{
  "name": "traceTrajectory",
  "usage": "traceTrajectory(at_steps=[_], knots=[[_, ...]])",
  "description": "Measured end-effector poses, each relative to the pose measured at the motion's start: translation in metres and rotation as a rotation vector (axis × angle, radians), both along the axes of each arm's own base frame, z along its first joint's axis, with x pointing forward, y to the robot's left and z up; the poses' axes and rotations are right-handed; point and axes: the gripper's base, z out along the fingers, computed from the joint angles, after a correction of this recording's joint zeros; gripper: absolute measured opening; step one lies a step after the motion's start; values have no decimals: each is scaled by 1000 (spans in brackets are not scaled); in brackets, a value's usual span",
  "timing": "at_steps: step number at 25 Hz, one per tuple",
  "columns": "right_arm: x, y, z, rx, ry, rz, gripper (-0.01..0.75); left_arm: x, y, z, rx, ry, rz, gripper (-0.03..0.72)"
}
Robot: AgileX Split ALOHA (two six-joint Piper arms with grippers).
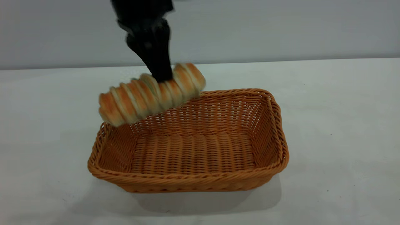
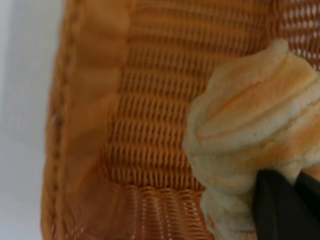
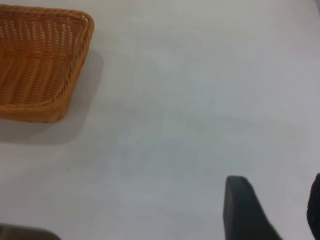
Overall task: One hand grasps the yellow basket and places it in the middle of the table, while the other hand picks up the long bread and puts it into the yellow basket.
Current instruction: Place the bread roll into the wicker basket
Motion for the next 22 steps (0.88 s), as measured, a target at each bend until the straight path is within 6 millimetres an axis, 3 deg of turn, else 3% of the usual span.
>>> traceTrajectory(at_steps=[5, 16, 22], knots=[[0, 0, 0, 0, 0, 0, 349, -3, -18, -17, 61, 13, -97, 14], [0, 0, 0, 1, 1, 1, 349, 5, -24, -56, 88, 25, -145, 13], [0, 0, 0, 2, 3, 1, 339, 16, -30, -63, 78, -4, -142, 13]])
